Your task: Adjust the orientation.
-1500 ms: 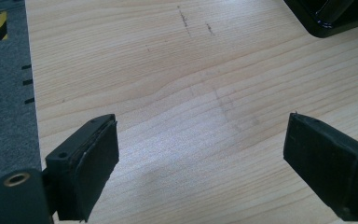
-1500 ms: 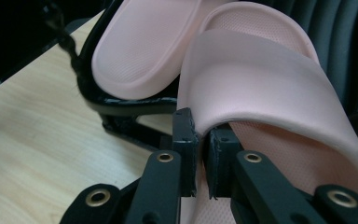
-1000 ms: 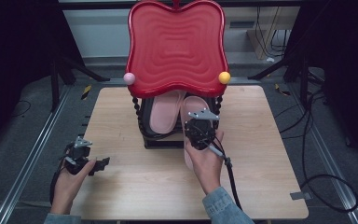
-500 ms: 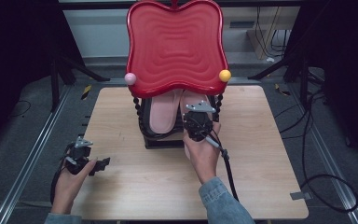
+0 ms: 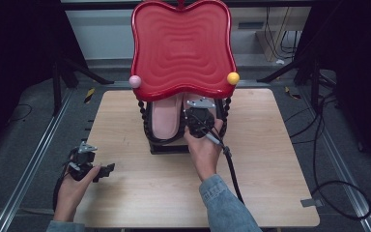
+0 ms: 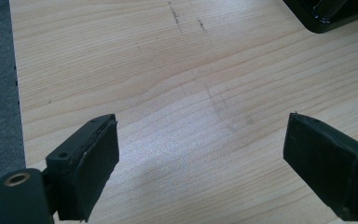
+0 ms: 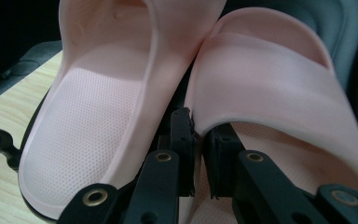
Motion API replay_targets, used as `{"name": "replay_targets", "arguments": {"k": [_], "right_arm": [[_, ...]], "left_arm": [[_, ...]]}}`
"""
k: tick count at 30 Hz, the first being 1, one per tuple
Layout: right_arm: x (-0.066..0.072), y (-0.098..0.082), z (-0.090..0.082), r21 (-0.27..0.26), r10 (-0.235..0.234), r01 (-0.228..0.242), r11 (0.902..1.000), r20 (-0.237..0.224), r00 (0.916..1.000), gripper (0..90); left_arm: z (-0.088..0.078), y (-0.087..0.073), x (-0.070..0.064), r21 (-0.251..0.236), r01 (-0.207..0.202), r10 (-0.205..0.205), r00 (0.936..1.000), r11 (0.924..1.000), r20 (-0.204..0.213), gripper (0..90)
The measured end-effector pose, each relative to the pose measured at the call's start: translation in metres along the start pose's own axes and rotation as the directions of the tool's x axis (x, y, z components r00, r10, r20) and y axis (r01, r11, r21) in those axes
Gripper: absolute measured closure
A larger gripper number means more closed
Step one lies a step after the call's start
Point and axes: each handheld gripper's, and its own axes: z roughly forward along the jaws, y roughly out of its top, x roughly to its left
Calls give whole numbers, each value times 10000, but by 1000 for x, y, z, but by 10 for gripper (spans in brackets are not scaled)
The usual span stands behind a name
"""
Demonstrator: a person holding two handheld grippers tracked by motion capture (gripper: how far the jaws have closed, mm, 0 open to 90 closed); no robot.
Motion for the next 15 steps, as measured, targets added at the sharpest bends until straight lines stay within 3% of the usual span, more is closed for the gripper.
{"name": "replay_targets", "arguments": {"k": [9, 15], "right_arm": [[0, -4, 2, 109, 92, -88, 9999, -306, 9995, 770], [-1, -4, 0, 276, 22, -6, 9996, -583, 9983, 659]], "left_arm": [[1, 0, -2, 38, -57, 57, 10000, 10000, 23, 99], [1, 0, -1, 58, -51, 51, 10000, 10000, 13, 100]]}}
